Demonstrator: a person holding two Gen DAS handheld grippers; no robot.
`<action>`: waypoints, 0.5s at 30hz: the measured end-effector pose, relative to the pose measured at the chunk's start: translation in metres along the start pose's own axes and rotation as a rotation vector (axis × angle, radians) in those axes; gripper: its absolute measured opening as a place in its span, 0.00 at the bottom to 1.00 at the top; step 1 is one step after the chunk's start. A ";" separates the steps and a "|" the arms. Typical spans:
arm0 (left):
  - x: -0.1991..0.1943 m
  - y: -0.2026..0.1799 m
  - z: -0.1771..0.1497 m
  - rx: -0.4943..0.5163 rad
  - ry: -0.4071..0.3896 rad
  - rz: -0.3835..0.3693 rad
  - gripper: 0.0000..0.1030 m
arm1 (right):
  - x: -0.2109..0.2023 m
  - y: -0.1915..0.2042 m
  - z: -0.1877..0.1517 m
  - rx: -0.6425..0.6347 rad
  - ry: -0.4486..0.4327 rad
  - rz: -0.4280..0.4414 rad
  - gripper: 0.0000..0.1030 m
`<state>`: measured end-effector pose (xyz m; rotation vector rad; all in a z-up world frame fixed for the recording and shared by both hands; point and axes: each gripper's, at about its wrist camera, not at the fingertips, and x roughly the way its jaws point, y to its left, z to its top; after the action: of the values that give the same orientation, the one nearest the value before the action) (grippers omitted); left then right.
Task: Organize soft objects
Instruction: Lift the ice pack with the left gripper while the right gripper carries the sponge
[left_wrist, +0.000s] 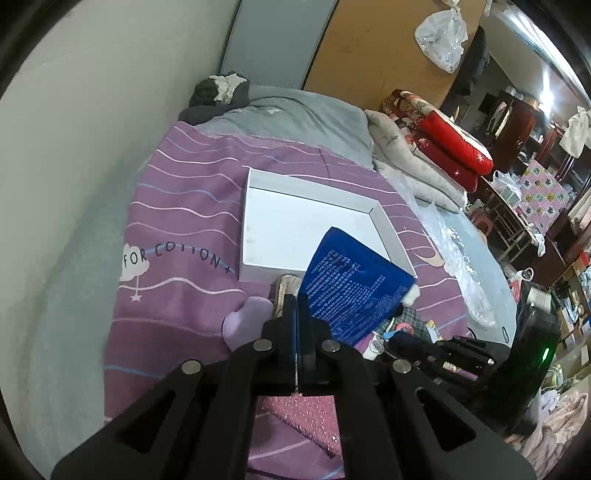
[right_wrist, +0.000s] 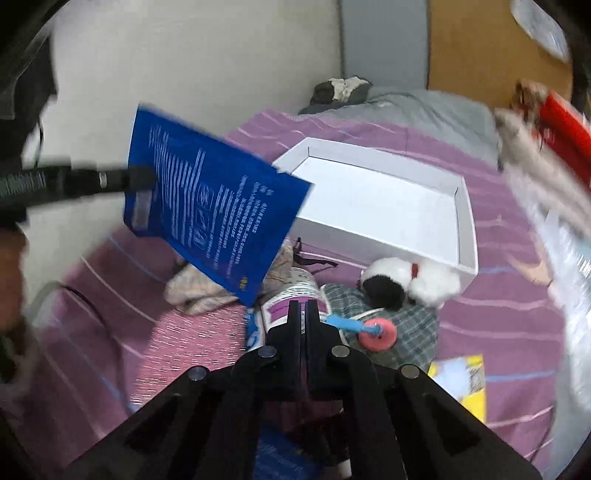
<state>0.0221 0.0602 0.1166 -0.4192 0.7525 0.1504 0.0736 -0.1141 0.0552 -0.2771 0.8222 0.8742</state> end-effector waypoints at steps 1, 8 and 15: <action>-0.002 0.001 -0.001 -0.003 0.000 -0.003 0.01 | -0.006 -0.006 0.000 0.043 -0.006 0.029 0.02; -0.017 0.008 -0.009 -0.046 -0.018 -0.016 0.01 | -0.034 -0.015 -0.002 0.143 -0.025 0.095 0.74; -0.037 0.015 -0.014 -0.063 -0.049 0.001 0.01 | -0.028 0.023 -0.019 0.151 0.071 0.229 0.78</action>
<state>-0.0178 0.0678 0.1280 -0.4734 0.7009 0.1853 0.0359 -0.1261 0.0657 -0.0816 0.9940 1.0138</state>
